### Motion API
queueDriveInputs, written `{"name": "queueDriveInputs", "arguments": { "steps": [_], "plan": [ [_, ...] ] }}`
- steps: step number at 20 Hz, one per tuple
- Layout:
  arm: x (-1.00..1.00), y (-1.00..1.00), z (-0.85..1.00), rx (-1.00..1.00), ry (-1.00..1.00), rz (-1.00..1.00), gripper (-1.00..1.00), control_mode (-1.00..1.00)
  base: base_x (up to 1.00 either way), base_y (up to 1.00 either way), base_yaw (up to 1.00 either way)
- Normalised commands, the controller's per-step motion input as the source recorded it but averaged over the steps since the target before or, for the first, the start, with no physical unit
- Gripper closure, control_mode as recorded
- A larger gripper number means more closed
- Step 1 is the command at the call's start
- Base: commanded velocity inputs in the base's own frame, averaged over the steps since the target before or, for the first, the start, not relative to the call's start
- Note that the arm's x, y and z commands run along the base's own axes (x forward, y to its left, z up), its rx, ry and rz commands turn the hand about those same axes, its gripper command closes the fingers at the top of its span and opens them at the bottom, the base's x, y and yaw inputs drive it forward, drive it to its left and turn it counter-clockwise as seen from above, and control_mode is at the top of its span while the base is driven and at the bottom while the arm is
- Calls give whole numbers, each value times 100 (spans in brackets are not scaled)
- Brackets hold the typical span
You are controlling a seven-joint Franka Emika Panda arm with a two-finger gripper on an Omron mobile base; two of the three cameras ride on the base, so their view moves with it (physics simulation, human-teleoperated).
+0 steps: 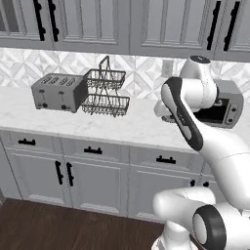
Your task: Take a straw from the drawer in front and place it inside the glass cup on the dining counter.
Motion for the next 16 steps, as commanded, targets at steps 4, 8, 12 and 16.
{"name": "queueDriveInputs", "arguments": {
  "steps": [4,8,12,16],
  "plan": [
    [0,0,0,0,0,0,-100,100,-3,-79,62],
    [0,0,0,0,0,0,-100,100,-9,-93,48],
    [0,0,0,0,0,0,-100,100,-6,-97,33],
    [0,0,0,0,0,0,-100,100,0,-74,25]
  ]
}}
